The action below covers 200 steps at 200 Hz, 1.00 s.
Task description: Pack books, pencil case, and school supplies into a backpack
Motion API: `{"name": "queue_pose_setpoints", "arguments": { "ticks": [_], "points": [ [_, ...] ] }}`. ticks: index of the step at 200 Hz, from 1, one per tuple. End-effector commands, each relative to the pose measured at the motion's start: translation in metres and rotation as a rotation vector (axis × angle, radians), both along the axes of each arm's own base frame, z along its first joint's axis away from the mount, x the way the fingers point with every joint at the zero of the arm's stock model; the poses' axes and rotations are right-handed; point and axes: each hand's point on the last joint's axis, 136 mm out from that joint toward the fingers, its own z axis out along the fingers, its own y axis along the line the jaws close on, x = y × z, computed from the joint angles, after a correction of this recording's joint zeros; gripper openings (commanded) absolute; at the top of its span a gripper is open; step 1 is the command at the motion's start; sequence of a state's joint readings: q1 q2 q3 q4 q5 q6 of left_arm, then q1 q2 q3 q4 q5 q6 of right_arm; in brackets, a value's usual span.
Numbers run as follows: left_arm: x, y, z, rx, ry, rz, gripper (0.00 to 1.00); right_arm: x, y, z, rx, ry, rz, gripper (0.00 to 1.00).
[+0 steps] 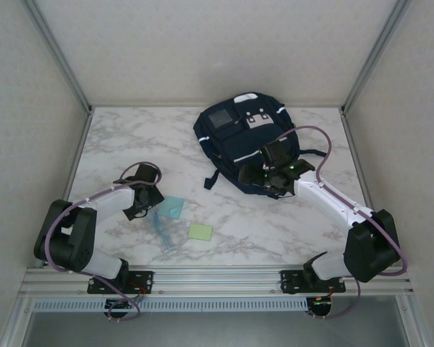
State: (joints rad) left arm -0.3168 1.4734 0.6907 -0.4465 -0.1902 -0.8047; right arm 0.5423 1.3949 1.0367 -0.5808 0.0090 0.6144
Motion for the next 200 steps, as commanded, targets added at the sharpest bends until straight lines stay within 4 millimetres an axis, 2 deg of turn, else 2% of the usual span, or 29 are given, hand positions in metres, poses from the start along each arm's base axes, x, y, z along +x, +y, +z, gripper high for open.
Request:
{"name": "queue_pose_setpoints", "arguments": {
  "ticks": [1, 18, 29, 48, 61, 88, 120, 151, 177, 200],
  "points": [
    [0.001, -0.017, -0.023, -0.103, 0.017, -0.004, 0.8, 0.006, -0.004, 0.018, -0.035, -0.05, -0.01, 0.98],
    [-0.004, -0.014, -0.031, -0.096, 0.042, 0.006, 0.54, 0.007, -0.011, 0.024, -0.069, -0.069, -0.013, 0.98],
    [-0.005, -0.012, -0.032, -0.085, 0.048, 0.01, 0.42, 0.007, -0.012, 0.027, -0.073, -0.083, -0.013, 0.98],
    [-0.003, -0.007, -0.028, -0.065, 0.039, 0.015, 0.32, 0.007, -0.01, 0.03, -0.06, -0.09, -0.005, 0.98],
    [0.001, -0.003, -0.021, -0.045, 0.025, 0.01, 0.21, 0.008, -0.006, 0.03, -0.046, -0.085, 0.004, 0.98],
    [0.018, 0.008, 0.007, 0.001, -0.031, -0.001, 0.0, 0.008, 0.005, 0.025, -0.003, -0.062, 0.03, 0.98],
    [0.039, 0.017, 0.051, 0.056, -0.126, -0.016, 0.0, 0.008, 0.026, 0.025, 0.068, -0.055, 0.081, 0.97],
    [0.058, 0.016, 0.096, 0.055, -0.233, -0.036, 0.0, 0.006, 0.05, 0.029, 0.112, -0.063, 0.159, 0.97],
    [0.074, 0.006, 0.13, 0.016, -0.317, -0.064, 0.0, 0.003, 0.071, 0.03, 0.144, -0.059, 0.227, 0.97],
    [0.088, -0.007, 0.164, -0.045, -0.401, -0.09, 0.0, 0.002, 0.098, 0.036, 0.263, -0.062, 0.298, 0.97]
  ]
}}
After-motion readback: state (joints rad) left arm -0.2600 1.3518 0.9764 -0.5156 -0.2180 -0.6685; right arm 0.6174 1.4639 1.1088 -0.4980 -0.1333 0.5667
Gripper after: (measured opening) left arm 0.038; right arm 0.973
